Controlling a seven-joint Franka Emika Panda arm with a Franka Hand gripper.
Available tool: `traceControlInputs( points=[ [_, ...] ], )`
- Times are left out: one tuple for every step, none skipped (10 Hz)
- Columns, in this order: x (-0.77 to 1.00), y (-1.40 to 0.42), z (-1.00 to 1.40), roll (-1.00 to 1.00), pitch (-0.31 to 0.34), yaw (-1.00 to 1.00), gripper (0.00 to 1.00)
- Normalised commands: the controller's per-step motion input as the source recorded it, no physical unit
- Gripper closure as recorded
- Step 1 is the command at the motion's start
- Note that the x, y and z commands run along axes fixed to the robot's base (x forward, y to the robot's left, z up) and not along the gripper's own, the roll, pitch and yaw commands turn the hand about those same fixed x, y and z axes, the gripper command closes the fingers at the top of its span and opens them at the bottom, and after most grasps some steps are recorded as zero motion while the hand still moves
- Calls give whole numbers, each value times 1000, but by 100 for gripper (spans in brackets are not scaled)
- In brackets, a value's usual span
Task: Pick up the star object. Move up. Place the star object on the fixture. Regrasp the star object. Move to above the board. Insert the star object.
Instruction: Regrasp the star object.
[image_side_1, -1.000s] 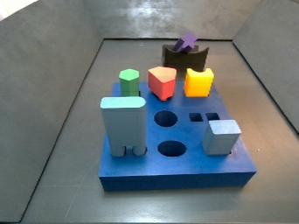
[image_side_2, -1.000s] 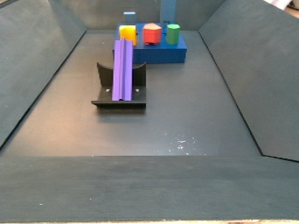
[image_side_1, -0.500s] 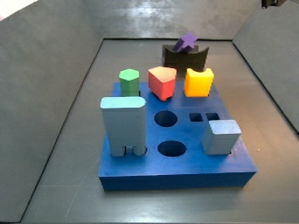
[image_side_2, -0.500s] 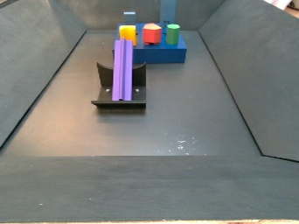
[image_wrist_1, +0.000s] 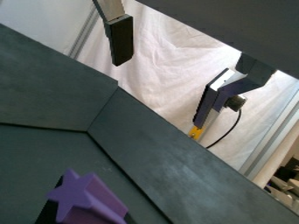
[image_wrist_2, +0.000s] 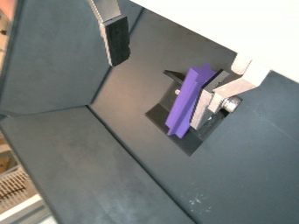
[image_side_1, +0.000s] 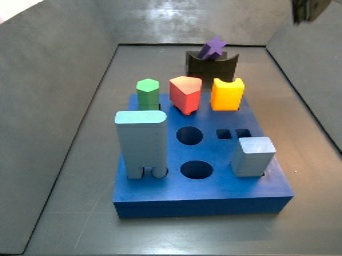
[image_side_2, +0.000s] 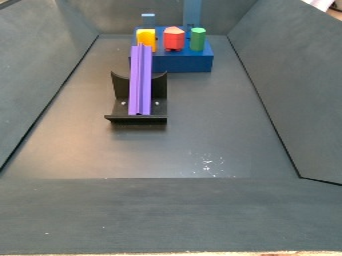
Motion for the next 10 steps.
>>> traceControlInputs(
  points=[
    [57, 40, -1000, 35, -35, 151, 0],
    [66, 35, -1000, 51, -69, 125, 0],
    [72, 33, -1000, 59, -83, 107, 0],
    [78, 30, -1000, 72, -94, 80, 0],
    [88, 25, -1000, 77, -104, 45, 0],
    [93, 21, -1000, 77, -96, 13, 0],
    [96, 17, -1000, 75, -88, 3, 0],
    [102, 12, -996, 76, -71, -17, 0],
    [91, 8, -855, 77, -53, -25, 0],
    [85, 4, -720, 78, -39, -27, 0]
  ],
)
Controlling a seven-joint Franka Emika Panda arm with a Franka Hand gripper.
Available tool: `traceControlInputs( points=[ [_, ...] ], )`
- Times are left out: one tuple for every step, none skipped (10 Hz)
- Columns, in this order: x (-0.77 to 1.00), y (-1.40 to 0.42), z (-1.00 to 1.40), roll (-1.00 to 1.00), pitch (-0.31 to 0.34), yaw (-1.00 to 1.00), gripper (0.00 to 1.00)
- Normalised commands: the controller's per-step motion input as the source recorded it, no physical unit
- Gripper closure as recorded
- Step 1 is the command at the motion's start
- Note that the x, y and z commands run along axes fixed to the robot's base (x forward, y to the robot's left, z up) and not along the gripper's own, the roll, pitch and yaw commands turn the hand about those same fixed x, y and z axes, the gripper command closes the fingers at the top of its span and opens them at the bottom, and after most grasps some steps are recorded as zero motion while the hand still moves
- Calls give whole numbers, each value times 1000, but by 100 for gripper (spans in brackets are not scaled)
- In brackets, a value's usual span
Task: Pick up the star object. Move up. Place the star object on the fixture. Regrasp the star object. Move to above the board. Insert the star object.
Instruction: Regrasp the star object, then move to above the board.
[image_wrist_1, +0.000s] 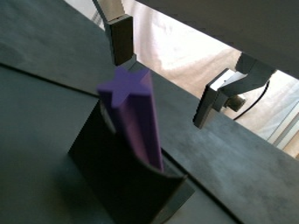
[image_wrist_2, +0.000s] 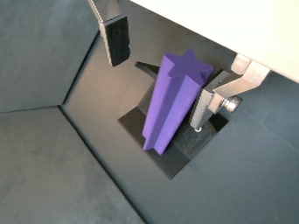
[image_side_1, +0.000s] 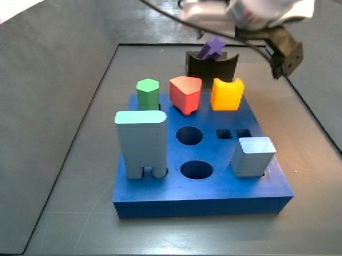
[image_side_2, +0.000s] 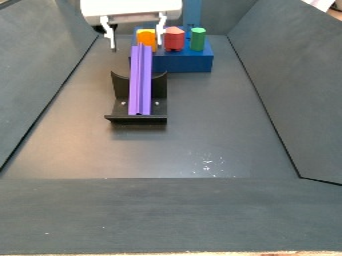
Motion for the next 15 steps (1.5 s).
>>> traceControlInputs(
  points=[
    [77, 1, -588, 77, -19, -26, 0],
    [75, 1, -420, 72, 2, -17, 0],
    [75, -3, -297, 72, 16, -6, 0],
    [0, 0, 0, 0, 0, 0, 100],
    [-49, -35, 1000, -42, -201, -51, 100],
    [-54, -34, 1000, -42, -191, -64, 100],
    [-60, -29, 1000, -42, -165, -86, 100],
    [-60, -27, 1000, -46, -135, -104, 100],
    [-59, -25, 1000, -51, -100, -124, 100],
    [-58, -21, 1000, -59, -50, -143, 100],
    [-59, -19, 1000, -63, -14, -144, 100],
    [-60, -16, 1000, -66, 22, -134, 100],
    [-60, -14, 1000, -69, 54, -116, 100],
    [-59, -12, 1000, -68, 92, -85, 100],
    [-60, -11, 1000, -62, 114, -55, 100]
  ],
)
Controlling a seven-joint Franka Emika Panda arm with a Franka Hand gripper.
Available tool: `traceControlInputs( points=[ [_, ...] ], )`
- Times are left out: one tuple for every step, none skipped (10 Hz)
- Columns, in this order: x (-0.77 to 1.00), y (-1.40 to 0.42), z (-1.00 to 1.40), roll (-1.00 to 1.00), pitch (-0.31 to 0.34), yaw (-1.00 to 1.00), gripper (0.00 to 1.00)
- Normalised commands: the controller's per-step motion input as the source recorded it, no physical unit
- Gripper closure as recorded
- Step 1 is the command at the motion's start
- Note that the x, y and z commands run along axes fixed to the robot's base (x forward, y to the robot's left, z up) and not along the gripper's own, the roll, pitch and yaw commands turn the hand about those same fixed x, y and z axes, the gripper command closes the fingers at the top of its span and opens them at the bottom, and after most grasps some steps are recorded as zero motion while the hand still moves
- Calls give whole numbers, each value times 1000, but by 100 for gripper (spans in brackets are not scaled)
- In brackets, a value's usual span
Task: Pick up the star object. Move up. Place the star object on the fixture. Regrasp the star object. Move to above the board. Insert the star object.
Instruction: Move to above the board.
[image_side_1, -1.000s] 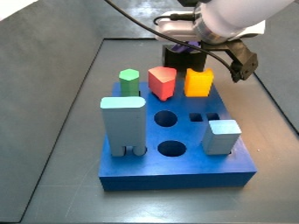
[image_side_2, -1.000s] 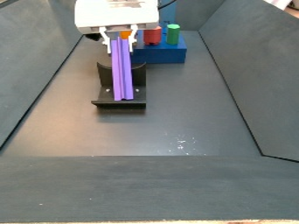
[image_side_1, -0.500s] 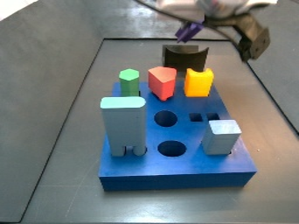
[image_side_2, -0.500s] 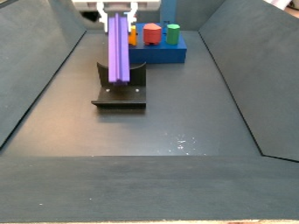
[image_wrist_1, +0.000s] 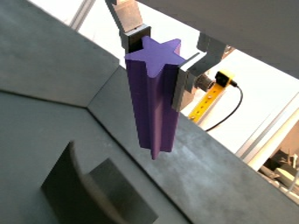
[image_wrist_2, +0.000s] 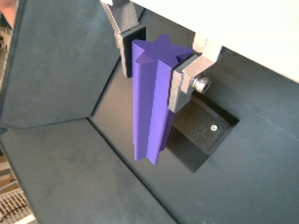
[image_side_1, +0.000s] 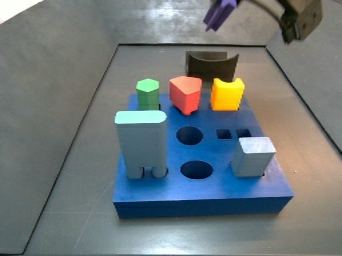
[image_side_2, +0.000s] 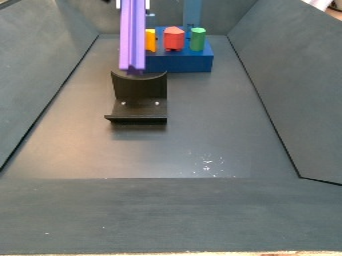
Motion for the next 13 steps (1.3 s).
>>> traceControlInputs(
  points=[
    [-58, -12, 1000, -59, 128, -38, 100],
    [-54, -10, 1000, -51, 138, 2, 100],
    [-51, -9, 1000, -51, 136, 30, 100],
    [-45, -12, 1000, -46, 129, 62, 100],
    [-34, -11, 1000, -44, 121, 73, 100],
    [-20, -15, 975, -40, 117, 86, 100],
    [-7, -16, 881, -38, 112, 89, 100],
    [2, -17, 700, -34, 113, 93, 100],
    [10, -19, 564, -35, 107, 96, 100],
    [12, -18, 433, -33, 104, 97, 100],
    [15, -18, 257, -32, 99, 95, 100],
    [-628, -1000, 142, -1000, 32, -63, 100],
    [-633, -1000, 111, -1000, 24, -64, 100]
  ],
)
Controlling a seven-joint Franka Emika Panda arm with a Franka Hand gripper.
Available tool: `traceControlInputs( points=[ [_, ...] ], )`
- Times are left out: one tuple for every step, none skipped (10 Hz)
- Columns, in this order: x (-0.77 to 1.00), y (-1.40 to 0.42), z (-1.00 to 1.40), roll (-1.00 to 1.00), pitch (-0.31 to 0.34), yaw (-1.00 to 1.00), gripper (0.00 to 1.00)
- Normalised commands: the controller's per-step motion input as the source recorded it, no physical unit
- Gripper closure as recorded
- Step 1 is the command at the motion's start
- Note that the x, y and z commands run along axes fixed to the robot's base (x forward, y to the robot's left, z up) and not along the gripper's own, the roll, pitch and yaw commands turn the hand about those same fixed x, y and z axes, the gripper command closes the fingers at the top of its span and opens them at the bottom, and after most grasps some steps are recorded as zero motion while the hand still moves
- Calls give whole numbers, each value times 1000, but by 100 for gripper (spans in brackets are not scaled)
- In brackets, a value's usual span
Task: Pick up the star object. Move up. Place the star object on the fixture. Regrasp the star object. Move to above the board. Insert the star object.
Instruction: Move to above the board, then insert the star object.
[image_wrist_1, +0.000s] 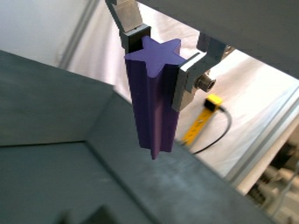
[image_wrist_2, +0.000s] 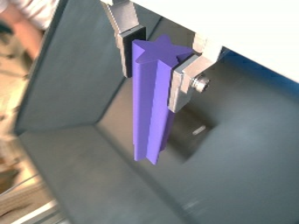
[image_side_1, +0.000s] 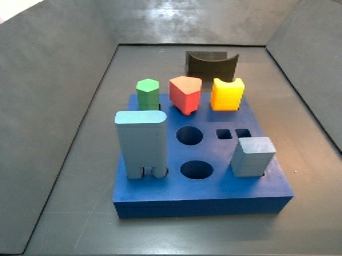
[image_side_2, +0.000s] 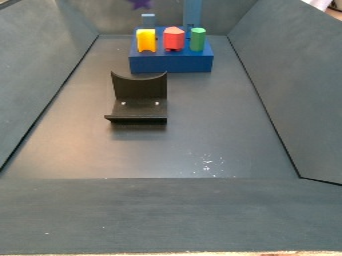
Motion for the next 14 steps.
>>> traceControlInputs(
  points=[
    [-683, -1000, 126, -1000, 9, -61, 100],
    [-697, -1000, 110, -1000, 5, -63, 100],
    [-719, -1000, 111, -1000, 4, -65, 100],
    [-739, -1000, 109, -1000, 6, -66, 100],
    [-531, -656, 78, -1000, 6, -65, 100],
    [-326, -341, 39, -1000, 7, -65, 100],
    [-178, -137, 14, -1000, 9, -60, 100],
    [-100, -52, 13, -1000, 7, -54, 100],
    [-78, -11, 6, -1000, -3, -52, 100],
    [-65, 9, 0, -805, -13, -39, 100],
    [-58, 13, 4, -510, -20, -20, 100],
    [-45, 10, -2, -340, -24, -15, 100],
    [-34, 11, 1, -230, -20, -12, 100],
    [-366, -77, -611, -267, 0, -286, 100]
  ],
)
